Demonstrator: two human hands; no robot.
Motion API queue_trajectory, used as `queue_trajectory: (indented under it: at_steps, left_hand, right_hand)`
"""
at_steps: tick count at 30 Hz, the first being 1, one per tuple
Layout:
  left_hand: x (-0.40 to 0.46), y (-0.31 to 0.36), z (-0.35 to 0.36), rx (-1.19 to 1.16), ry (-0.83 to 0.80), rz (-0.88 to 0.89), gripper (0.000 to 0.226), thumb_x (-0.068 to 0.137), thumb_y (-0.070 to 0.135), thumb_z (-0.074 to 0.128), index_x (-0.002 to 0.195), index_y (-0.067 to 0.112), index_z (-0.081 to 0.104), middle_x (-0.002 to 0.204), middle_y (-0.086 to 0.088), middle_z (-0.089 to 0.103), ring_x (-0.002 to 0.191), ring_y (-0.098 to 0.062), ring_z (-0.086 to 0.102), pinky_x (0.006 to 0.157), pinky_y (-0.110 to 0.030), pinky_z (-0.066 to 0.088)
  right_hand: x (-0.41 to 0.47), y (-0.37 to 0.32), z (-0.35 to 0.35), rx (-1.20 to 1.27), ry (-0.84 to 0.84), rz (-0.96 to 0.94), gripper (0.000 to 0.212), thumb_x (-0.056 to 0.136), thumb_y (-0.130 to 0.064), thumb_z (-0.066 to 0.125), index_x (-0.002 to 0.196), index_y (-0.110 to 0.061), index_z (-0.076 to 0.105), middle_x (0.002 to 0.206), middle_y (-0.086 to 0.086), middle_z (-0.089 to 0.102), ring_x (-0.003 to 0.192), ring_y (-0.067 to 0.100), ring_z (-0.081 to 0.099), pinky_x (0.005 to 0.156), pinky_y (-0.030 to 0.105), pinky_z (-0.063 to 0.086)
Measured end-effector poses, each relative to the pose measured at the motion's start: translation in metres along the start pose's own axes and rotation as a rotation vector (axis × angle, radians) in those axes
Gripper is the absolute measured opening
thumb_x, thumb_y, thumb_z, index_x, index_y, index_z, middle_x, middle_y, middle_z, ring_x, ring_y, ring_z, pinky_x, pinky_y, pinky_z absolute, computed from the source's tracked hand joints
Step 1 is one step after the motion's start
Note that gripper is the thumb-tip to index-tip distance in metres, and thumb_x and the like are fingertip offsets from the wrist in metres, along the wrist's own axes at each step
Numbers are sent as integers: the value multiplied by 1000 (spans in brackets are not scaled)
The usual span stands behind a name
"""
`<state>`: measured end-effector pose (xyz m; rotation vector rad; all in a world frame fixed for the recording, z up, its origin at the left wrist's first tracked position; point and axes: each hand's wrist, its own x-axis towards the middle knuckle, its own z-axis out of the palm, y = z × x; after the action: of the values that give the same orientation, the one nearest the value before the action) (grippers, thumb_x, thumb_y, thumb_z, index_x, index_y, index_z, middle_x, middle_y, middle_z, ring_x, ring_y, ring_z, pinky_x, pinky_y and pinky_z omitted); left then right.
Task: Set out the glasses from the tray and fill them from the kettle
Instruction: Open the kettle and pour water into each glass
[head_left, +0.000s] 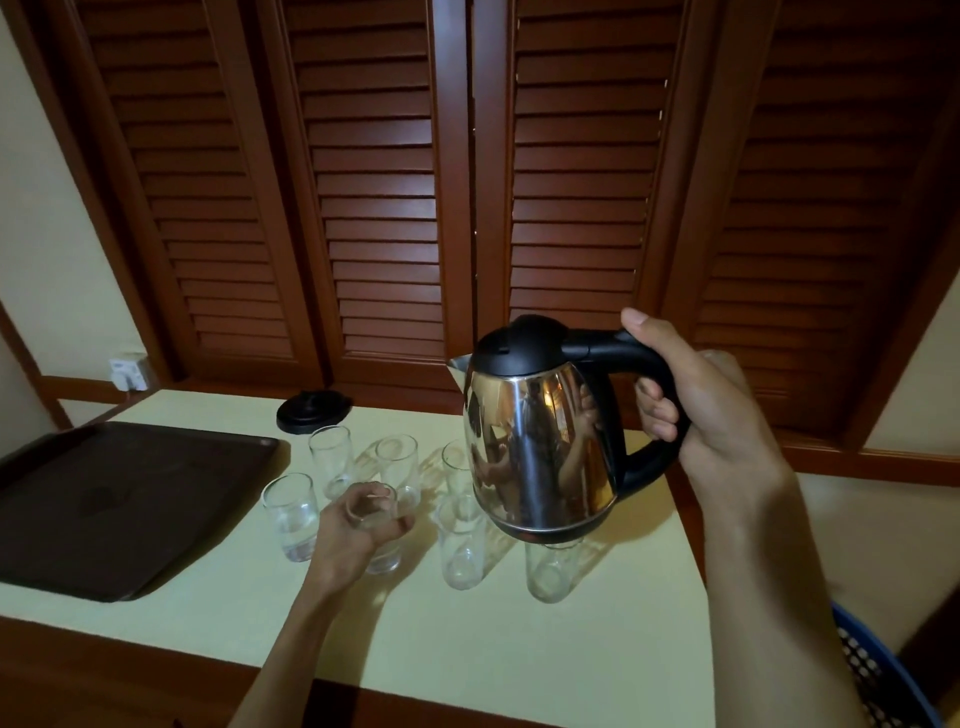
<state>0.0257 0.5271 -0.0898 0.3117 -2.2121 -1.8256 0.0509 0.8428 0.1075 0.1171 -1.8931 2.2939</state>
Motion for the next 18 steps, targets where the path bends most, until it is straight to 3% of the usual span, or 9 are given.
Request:
queue_trajectory:
  at_steps: [4,8,11,14,18]
  left_hand:
    - [6,-1,1,66,33,52,61,61,2,95,112,13,62,104,-12,72,105,-27,69,96,-42,56]
    - [-3,16,3,252,134,219,71,62,22,97,120,19,57,117,2,63,109,-17,60,91,-30,48]
    - [-20,38,9,375,248,465,62,70,29,90,121,23,55,119,9,53,112,-9,50,96,-30,43]
    - [-40,52,29,373,168,559,54,73,36,80,120,25,55,124,9,47,117,-8,47,98,-27,39]
    - [-54,35,63,353,3,418,75,73,46,83,134,27,43,130,11,42,121,-6,43,101,-26,39]
  right_hand:
    - [-4,0,-3,14,15,7,37,81,-47,79,62,-16,71,49,0,44,41,12,36,42,24,28]
    - [-9,1,-9,11,54,10,37,81,-46,79,70,-11,72,50,0,45,41,12,37,42,24,28]
    - [-12,0,-14,7,50,9,36,83,-45,78,66,-14,71,49,0,45,40,12,37,41,23,29]
    - [-14,-2,-19,10,50,8,32,81,-46,78,66,-18,75,50,-2,46,40,10,38,41,22,29]
    - [-17,-6,-26,8,37,-2,29,79,-48,79,74,-20,75,52,-2,46,41,10,39,44,23,30]
